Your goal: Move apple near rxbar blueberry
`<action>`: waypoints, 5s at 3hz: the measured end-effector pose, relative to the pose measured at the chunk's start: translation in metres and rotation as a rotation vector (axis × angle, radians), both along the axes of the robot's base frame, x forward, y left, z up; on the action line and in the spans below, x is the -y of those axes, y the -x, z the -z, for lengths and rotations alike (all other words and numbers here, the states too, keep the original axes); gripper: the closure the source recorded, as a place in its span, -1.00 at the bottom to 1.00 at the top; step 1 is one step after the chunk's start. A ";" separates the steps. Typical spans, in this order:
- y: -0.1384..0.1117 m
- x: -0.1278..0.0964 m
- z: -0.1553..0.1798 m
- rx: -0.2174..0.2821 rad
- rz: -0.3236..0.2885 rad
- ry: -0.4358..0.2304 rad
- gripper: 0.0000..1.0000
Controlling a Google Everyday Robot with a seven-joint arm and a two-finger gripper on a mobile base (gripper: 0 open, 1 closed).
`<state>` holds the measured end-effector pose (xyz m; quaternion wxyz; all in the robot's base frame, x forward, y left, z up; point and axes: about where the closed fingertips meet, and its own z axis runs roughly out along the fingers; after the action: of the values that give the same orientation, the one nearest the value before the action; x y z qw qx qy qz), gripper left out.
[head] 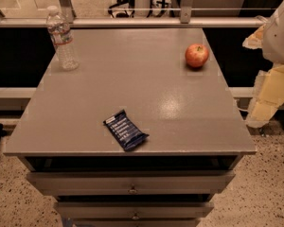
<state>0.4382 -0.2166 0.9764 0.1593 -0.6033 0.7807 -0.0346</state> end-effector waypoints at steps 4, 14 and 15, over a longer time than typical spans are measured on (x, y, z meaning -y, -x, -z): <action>-0.134 -0.019 0.051 0.179 -0.044 -0.125 -1.00; -0.265 -0.043 0.078 0.081 0.169 -0.801 0.93; -0.246 -0.063 0.034 0.063 0.073 -0.845 1.00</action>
Offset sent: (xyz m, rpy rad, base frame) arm 0.0451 -0.0024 -0.0286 0.0388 -0.0406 0.0168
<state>0.6842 -0.1540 0.9429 0.4151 -0.4558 0.7417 0.2642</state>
